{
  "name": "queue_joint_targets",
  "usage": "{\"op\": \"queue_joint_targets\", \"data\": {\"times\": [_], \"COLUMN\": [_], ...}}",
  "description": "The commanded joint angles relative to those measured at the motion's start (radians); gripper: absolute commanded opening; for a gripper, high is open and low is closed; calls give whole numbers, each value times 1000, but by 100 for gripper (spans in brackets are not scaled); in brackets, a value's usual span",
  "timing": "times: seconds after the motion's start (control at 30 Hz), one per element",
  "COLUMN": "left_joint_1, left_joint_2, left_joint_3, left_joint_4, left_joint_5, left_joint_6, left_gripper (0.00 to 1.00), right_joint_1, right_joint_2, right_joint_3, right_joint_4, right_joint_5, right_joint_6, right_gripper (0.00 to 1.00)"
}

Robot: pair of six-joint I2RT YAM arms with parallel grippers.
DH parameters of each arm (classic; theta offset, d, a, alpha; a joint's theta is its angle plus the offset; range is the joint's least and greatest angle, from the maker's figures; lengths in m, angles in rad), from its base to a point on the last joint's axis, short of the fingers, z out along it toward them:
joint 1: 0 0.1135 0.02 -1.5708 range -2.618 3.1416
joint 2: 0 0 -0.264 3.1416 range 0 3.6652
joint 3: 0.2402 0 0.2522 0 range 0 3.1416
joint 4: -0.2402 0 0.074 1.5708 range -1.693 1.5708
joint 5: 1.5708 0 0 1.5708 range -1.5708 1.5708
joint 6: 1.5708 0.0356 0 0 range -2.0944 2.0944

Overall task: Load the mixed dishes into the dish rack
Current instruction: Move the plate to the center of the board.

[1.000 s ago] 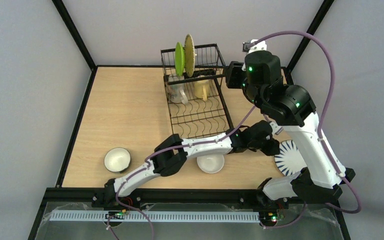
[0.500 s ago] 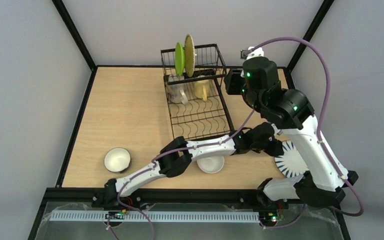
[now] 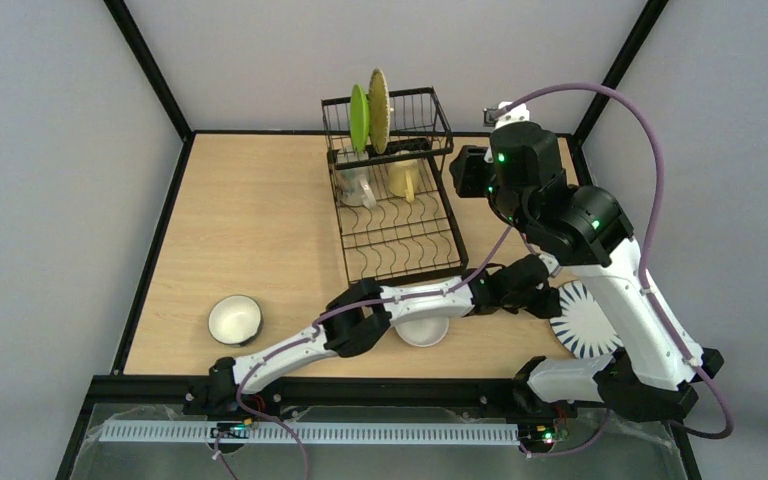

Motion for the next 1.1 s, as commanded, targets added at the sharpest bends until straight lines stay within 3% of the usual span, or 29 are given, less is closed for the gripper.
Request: {"op": "queue_joint_targets", "data": {"times": [0.0, 0.77, 1.07], "left_joint_1": [-8, -7, -9], "left_joint_2": [40, 96, 50], "left_joint_3": [47, 88, 88], "left_joint_4": [-32, -55, -85], "left_joint_5": [-39, -72, -214], "left_joint_6": [-24, -12, 99], "left_gripper": [99, 99, 99], "right_joint_1": [-2, -2, -2], "right_joint_2": [-31, -15, 12], "right_joint_3": [-23, -60, -57], "right_joint_4": [1, 49, 63], "right_joint_5": [-25, -64, -74], "right_joint_6": [2, -12, -39], "right_gripper": [100, 100, 100]}}
